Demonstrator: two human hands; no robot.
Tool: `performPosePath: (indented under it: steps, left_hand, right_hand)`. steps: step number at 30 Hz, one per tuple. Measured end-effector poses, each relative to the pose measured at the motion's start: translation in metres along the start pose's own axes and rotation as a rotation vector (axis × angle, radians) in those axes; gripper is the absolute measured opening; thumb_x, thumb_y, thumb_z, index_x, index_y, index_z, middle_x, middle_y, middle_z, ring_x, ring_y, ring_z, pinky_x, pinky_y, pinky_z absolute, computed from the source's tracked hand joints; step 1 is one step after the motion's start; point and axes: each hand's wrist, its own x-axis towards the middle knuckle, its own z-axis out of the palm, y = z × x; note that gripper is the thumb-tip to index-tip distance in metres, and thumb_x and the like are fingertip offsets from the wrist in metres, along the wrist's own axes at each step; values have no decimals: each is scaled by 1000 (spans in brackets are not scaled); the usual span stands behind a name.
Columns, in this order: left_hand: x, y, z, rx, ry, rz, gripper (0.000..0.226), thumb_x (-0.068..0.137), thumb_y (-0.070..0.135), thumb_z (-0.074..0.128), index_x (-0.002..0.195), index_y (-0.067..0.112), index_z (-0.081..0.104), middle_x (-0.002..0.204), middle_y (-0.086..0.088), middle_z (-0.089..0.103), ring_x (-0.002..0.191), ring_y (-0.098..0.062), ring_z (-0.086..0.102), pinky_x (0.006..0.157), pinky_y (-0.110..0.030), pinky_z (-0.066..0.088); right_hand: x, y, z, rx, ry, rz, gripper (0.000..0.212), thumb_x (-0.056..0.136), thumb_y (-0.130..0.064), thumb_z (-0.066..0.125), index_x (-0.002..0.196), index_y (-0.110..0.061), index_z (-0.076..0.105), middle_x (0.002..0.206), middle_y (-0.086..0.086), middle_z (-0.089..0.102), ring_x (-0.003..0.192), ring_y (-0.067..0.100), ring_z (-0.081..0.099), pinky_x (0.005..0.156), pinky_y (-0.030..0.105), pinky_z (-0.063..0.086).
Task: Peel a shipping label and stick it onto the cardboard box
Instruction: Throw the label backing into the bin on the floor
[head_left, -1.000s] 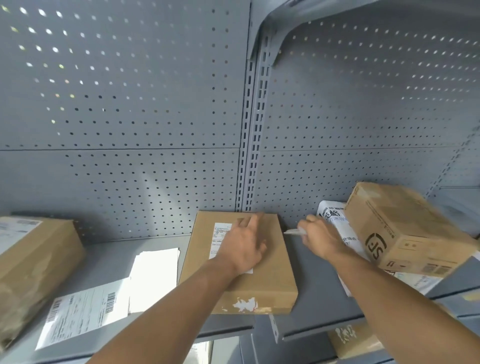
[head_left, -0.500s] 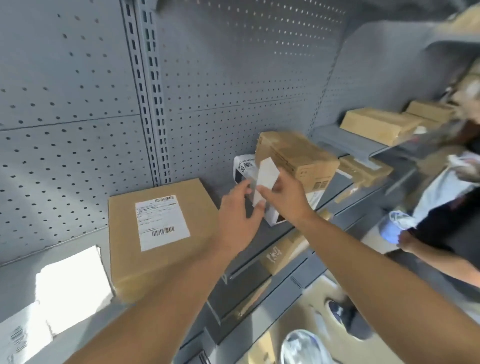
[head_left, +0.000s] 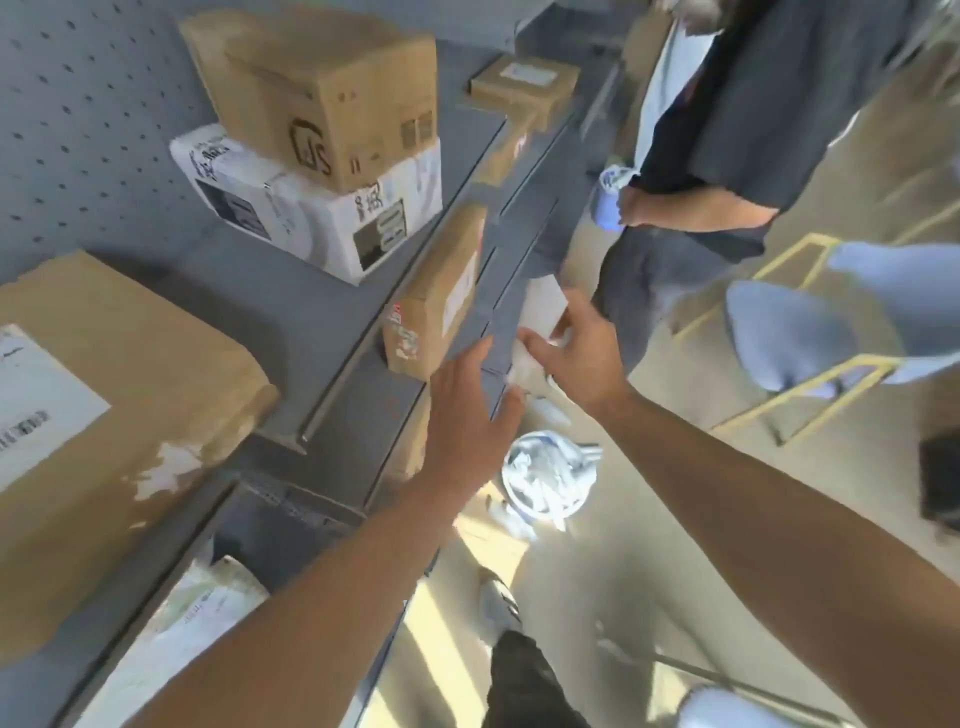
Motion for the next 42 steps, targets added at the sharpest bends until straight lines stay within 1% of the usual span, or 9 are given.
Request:
performPosePath:
  steps: [4, 10, 13, 16, 19, 25, 29, 33, 42]
  left_hand:
    - [-29, -51, 45, 54, -128, -113, 60, 94, 36, 57, 149, 15, 43, 148, -6, 51, 138, -24, 40, 115, -42, 35]
    - [-43, -139, 102, 133, -216, -191, 56, 95, 24, 61, 148, 15, 44, 146, -7, 54, 139, -26, 42, 115, -45, 36]
    - [-47, -182, 142, 163, -234, -234, 55, 95, 22, 64, 147, 15, 46, 145, -6, 56, 135, -28, 47, 112, -34, 33]
    - [-56, -230, 189, 166, -262, -247, 55, 93, 20, 66, 144, 11, 49, 141, -8, 59, 132, -29, 50, 111, -17, 21]
    - [-67, -285, 233, 146, -266, -272, 55, 94, 20, 66, 146, 13, 48, 142, -6, 58, 132, -24, 50, 111, -32, 34]
    - [-77, -389, 300, 137, -256, -313, 55, 94, 18, 66, 146, 12, 47, 142, -5, 56, 132, -20, 49, 113, -33, 36]
    - [-85, -438, 331, 134, -237, -316, 54, 94, 17, 67, 145, 14, 49, 140, -4, 57, 131, -20, 48, 113, -38, 39]
    - [-91, -474, 342, 151, -228, -342, 55, 95, 19, 66, 146, 16, 47, 144, -1, 56, 132, -17, 45, 113, -36, 38]
    - [-95, -497, 331, 166, -212, -395, 50, 98, 23, 60, 146, 21, 47, 147, 0, 51, 137, -16, 39, 115, -46, 39]
  right_hand:
    - [-29, 89, 17, -84, -36, 129, 52, 86, -33, 78, 128, -12, 56, 69, -10, 51, 65, 15, 53, 61, 32, 41]
    - [-58, 217, 48, -185, -62, 310, 56, 86, -38, 75, 131, -16, 52, 81, -6, 57, 78, 29, 63, 67, 34, 47]
    - [-71, 281, 77, -213, -74, 377, 54, 85, -41, 73, 128, -15, 53, 84, -5, 60, 82, 33, 67, 66, 32, 46]
    - [-79, 351, 116, -241, -103, 439, 56, 85, -43, 72, 131, -17, 53, 93, 1, 69, 90, 34, 69, 72, 37, 54]
    - [-83, 417, 161, -280, -149, 480, 58, 87, -45, 70, 133, -17, 51, 112, 7, 74, 103, 35, 69, 80, 40, 55]
    - [-76, 520, 235, -416, -223, 519, 64, 92, -48, 64, 142, -11, 47, 126, 11, 69, 119, 36, 62, 87, 43, 54]
    - [-76, 565, 281, -536, -309, 426, 58, 92, -52, 62, 135, -15, 50, 119, 9, 70, 113, 34, 65, 82, 42, 56]
    - [-77, 586, 324, -676, -382, 294, 64, 90, -56, 61, 139, -17, 48, 124, 9, 66, 116, 34, 62, 82, 41, 51]
    - [-80, 596, 348, -755, -393, 298, 68, 88, -55, 68, 140, -17, 45, 128, 12, 56, 114, 35, 58, 77, 42, 52]
